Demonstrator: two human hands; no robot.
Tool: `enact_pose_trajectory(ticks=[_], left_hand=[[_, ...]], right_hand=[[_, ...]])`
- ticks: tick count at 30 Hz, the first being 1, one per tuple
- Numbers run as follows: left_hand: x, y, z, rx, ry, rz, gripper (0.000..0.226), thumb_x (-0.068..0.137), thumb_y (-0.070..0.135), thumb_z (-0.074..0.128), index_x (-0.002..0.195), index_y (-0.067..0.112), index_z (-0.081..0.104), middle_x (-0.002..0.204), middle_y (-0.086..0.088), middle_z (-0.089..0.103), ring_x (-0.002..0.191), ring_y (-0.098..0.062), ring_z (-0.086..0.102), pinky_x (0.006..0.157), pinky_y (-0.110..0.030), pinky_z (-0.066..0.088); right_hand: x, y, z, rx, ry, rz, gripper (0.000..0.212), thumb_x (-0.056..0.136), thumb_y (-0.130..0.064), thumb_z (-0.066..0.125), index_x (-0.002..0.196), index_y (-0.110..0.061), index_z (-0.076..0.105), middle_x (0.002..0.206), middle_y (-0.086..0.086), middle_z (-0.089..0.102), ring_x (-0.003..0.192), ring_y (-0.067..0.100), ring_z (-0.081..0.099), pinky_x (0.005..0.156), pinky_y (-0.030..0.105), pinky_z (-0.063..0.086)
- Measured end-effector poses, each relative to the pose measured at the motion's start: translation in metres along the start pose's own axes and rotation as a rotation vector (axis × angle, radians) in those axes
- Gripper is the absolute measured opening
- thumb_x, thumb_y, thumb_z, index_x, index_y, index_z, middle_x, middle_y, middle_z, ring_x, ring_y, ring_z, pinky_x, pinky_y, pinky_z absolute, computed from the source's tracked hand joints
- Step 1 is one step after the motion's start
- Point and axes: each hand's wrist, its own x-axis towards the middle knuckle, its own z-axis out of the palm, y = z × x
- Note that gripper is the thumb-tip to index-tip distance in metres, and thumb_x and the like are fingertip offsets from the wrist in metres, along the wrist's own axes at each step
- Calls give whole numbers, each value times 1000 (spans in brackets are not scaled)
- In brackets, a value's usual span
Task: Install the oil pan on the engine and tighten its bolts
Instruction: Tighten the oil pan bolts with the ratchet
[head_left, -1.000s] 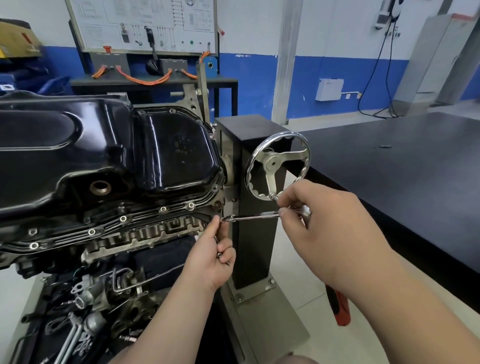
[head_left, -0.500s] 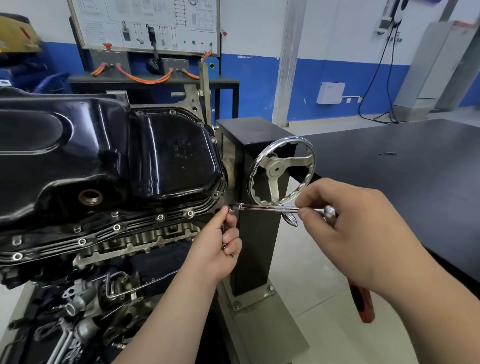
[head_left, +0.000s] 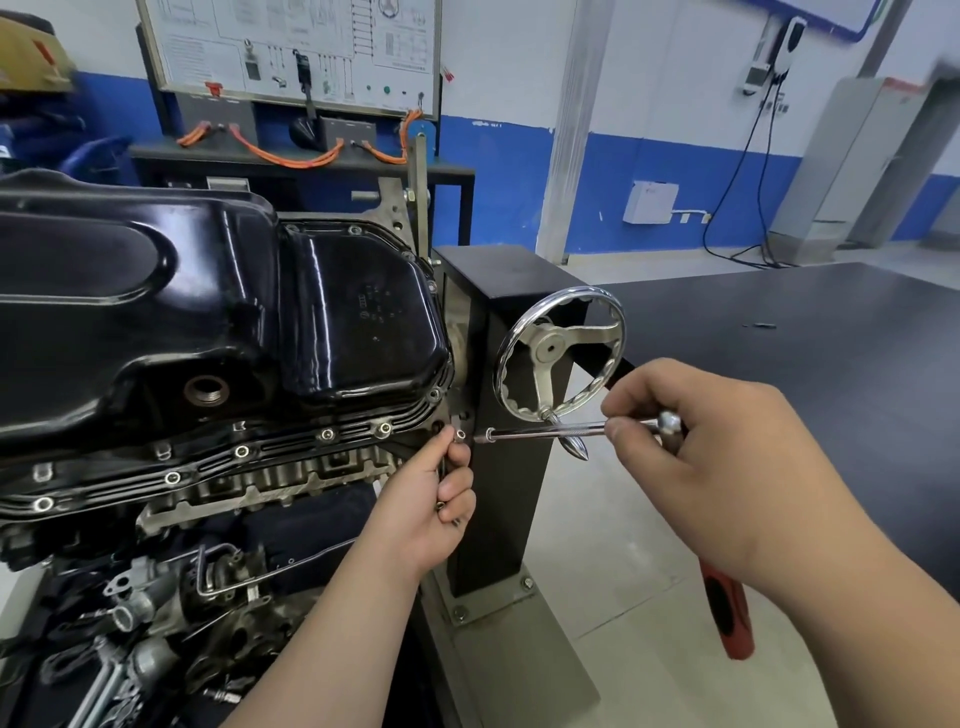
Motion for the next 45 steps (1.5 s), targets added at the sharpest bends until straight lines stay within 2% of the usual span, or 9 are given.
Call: enact_pose_trajectory(ticks=[9,14,17,19,22,25,28,35,45], left_hand=[[-6,6,-6,90,-15,24,12,92,27,55,84,18,53,63,7,50,33,-3,30,28,-15,21],[-9,8,-10,195,-43,5,19,91,30,54,80,16,49,48,3,46,32,-4,29,28,-16,21],[-12,10,-12,250,-86,-26,15,84,28,58,82,15,51,56,5,48,33,-3,30,29,-14,21],[-13,12,-12,257,-115,-70,13,82,26,59,84,15,52,61,5,48,34,-2,31,29,-14,21],[-13,13,-9,140,-117,-112,12,82,25,59,84,16,52,61,5,49,33,-1,32,28,-13,21],[-11,12,-1,-107,-110,-105,15,80,29,61,81,16,53,60,8,51,31,-2,32,26,-14,21],[-9,11,9,-216,-109,-56,16,80,29,61,82,15,57,62,8,55,31,-2,33,26,-14,22],[-2,6,13,-130,-113,-13,23,95,30,48,95,14,65,64,5,51,33,-2,32,26,-15,24],[14,16,14,-110,-147,30,24,95,31,46,96,18,65,59,8,42,34,-2,30,26,-16,23]], right_hand=[[-2,-11,-4,8,5,-18,9,77,-31,57,71,-38,56,83,-35,55,70,-9,52,59,4,39],[-3,-14,-6,1,-44,-14,7,77,-33,54,72,-38,55,85,-37,53,68,-5,53,58,7,39],[0,-12,-12,-1,-101,-21,10,79,-31,57,72,-38,56,80,-31,58,67,-3,54,59,6,40],[3,-12,-16,-17,-146,-44,11,81,-30,58,74,-38,56,88,-35,56,74,-7,53,63,4,39],[6,-13,-18,-34,-153,-59,12,84,-29,58,76,-38,56,89,-38,53,77,-13,51,63,1,36],[8,-16,-15,-50,-132,-61,15,85,-32,55,74,-41,51,75,-27,57,76,-15,49,60,2,37],[9,-20,-10,-126,-125,-79,17,87,-33,52,75,-43,46,80,-26,55,76,-8,51,54,9,36],[8,-25,1,-194,-138,-85,15,90,-32,50,80,-40,44,81,-20,53,74,1,51,58,17,39],[16,-28,13,-191,-148,-51,15,92,-31,50,81,-39,44,85,-17,55,78,5,52,62,22,42]])
